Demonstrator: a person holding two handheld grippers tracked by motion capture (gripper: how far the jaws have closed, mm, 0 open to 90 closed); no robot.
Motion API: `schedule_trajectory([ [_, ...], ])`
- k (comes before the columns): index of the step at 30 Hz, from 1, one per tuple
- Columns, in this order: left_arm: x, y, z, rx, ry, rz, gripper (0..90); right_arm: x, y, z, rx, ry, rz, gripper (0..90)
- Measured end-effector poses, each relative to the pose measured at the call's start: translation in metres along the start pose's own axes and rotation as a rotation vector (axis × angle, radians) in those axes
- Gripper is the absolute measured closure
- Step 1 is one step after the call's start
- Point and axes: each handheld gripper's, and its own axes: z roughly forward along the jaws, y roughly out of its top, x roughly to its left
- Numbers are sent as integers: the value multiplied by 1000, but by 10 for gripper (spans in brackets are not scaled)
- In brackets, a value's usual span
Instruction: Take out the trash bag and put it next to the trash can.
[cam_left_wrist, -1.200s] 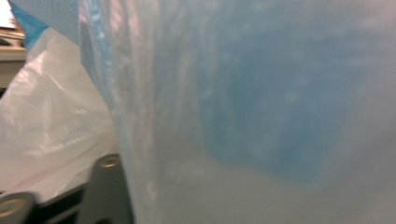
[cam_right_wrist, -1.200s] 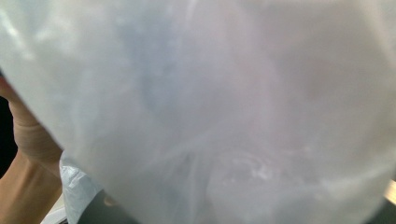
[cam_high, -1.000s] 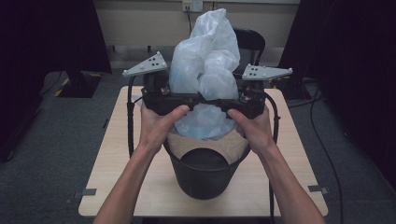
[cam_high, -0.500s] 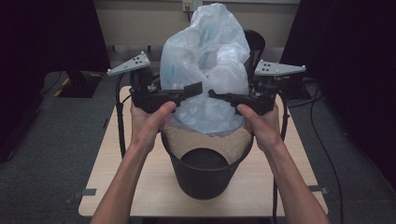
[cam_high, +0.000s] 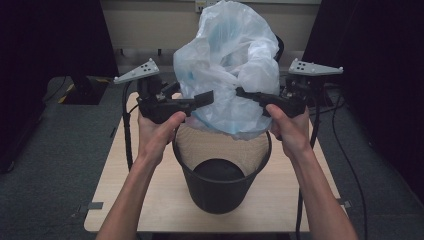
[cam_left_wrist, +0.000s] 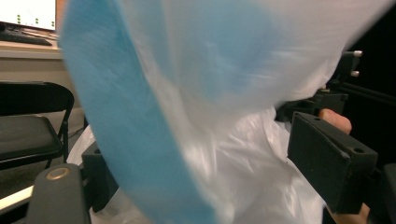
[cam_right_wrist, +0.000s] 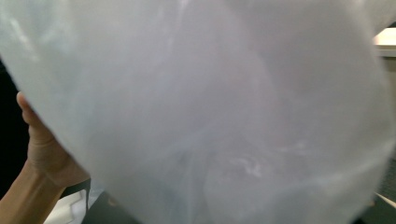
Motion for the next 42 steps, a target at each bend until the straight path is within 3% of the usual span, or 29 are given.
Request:
schedule_trajectory([
  [18,6,-2,-12,-18,28,-25,191,-23,15,-3,-45,-55,37,850],
  [21,10,0,-17,-39,67,-44,194,-32,15,-7,-55,-84,52,850],
  [33,19,-15,-12,9,56,-48,197,-67,15,-10,-67,-188,96,850],
  [39,26,-22,-22,17,80,-45,198,-89,17,-11,-66,-264,110,850],
  [42,33,-28,-27,24,91,-60,200,-101,9,-12,-54,-301,124,851],
])
